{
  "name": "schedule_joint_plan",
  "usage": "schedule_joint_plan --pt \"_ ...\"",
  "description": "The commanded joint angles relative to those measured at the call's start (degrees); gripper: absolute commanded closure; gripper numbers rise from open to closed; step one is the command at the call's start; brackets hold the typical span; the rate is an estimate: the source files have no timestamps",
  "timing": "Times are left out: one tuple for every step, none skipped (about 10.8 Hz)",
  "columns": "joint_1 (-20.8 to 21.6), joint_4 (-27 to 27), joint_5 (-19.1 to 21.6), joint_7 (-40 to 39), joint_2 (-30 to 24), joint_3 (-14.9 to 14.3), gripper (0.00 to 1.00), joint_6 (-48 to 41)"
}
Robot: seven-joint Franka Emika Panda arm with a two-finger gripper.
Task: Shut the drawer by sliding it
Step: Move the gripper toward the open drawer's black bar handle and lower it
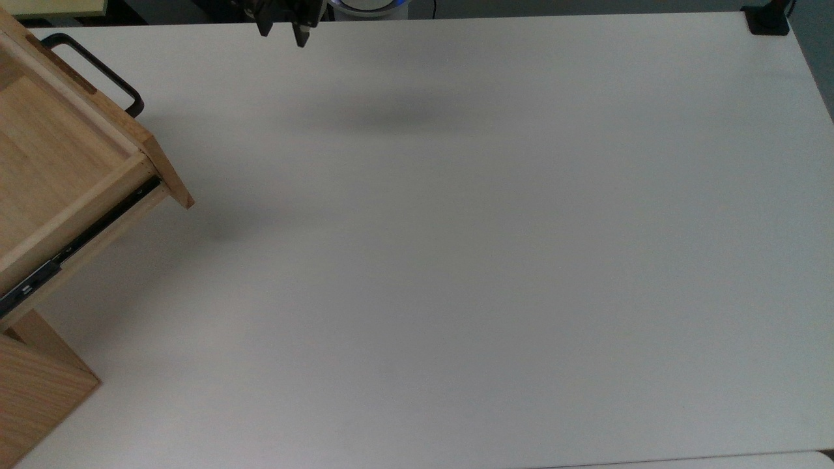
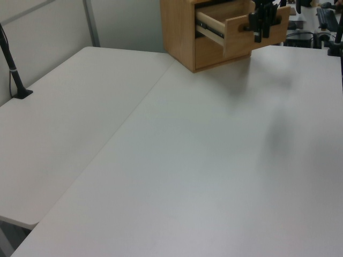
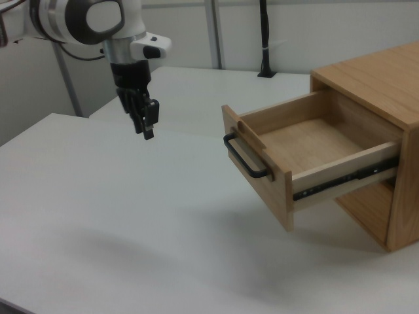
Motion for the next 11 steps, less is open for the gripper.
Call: schedule_joint_plan --pt "-0.86 -0.7 1.01 9.06 0.22 -2.57 0.68 2.7" --pt "-1.12 -0.61 0.92 9.16 0.4 -3.8 0.7 4.01" --pt "-2.08 -0.53 0.92 9.07 0.92 -4.68 0.72 6.11" --pt "-2.35 -0.09 0.66 8.64 2.32 -5.56 0.73 7.7" --pt "-2.79 0.0 0.49 8.29 4.07 -6.44 0.75 10.41" --pt "-3.49 0.0 0.48 7.5 5.48 -7.49 0.77 13.57" --pt "-3.59 0.0 0.4 5.75 7.15 -8.72 0.8 16.13" --pt "-3.59 0.0 0.4 4.52 8.73 -9.6 0.84 18.07" --pt "-3.76 0.0 0.4 4.33 9.97 -10.3 0.84 20.96" --pt "-4.63 0.09 0.48 4.33 10.76 -10.92 0.84 24.81" --pt "-5.08 0.09 0.4 4.24 12.07 -11.36 0.84 29.29"
